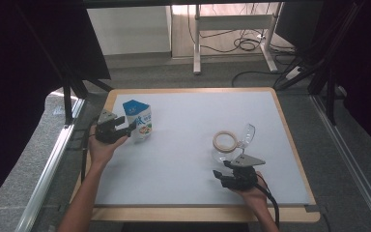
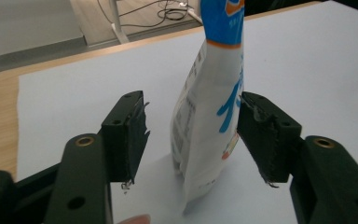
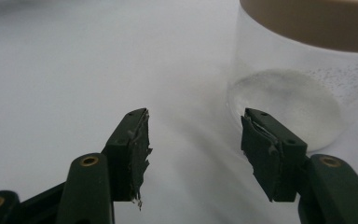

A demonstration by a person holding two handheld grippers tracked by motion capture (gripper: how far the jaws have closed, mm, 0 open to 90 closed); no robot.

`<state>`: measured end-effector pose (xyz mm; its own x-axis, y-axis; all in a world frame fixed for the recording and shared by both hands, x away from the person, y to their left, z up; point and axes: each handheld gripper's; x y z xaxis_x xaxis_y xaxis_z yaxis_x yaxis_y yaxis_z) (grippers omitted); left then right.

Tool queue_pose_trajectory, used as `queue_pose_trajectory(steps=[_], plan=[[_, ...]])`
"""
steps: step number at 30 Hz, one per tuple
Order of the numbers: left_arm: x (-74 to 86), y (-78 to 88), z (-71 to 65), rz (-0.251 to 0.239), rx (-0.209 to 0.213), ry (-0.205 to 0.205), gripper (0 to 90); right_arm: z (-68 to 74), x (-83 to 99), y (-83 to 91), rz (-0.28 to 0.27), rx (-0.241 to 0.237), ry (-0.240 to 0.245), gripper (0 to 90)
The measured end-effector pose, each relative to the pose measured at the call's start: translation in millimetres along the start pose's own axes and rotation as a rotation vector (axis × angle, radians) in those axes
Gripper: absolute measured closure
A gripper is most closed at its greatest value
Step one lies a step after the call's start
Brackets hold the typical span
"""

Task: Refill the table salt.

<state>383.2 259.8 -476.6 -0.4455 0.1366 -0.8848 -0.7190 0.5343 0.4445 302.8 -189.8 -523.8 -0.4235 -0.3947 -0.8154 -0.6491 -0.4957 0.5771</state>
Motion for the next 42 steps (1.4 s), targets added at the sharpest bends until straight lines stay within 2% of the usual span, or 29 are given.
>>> queue_pose_trajectory(steps=[2,7,11,17,21,27,28,30,33,37,42], plan=[[-1.5,-2.8,0.9,-0.018,0.013,0.009,50.3,0.2,0.5,-1.1,0.001,0.001,-0.002,42.2],[-4.6,-12.0,2.1,-0.018,0.058,0.039,60.6,0.3,1.3,-1.6,0.008,0.007,0.003,42.2],[-6.4,-14.1,3.1,-0.009,0.078,0.036,71.2,0.5,1.3,-1.1,0.005,0.006,0.005,42.1],[-6.5,-15.4,4.1,-0.011,0.104,0.037,80.8,-1.7,1.9,-0.8,0.007,0.01,-0.002,41.9],[-6.9,-16.1,4.8,-0.018,0.112,0.041,82.1,-0.7,2.1,-1.6,0.01,0.014,0.002,41.9],[-10.1,-15.0,7.1,-0.057,0.101,0.047,73.7,-0.1,2.7,-2.8,0.016,0.011,0.005,41.7],[-10.4,-15.3,6.8,-0.058,0.1,0.047,74.6,-0.1,2.7,-2.8,0.016,0.011,0.005,41.7],[-9.8,-16.0,6.9,-0.051,0.112,0.049,82.1,-0.3,2.8,-2.9,0.017,0.012,0.004,41.7],[-9.7,-16.3,7.0,-0.05,0.134,0.06,87.0,-0.1,2.8,-2.6,0.017,0.012,0.005,41.7],[-9.6,-17.0,4.0,-0.054,0.133,0.03,88.6,0.4,2.6,-2.4,0.016,0.014,0.006,41.7],[-10.3,-18.7,3.2,-0.074,0.144,0.043,89.1,1.3,1.5,-1.6,0.007,0.018,0.008,41.7]])
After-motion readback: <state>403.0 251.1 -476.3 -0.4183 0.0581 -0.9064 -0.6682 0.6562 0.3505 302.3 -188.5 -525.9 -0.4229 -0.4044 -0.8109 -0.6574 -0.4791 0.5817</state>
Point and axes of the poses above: each handheld gripper's, and its own axes: y roughly backward along the jaws, x roughly out of its underside, z roughly to its left, and after that the axes turned 8 degrees about x, right-handed
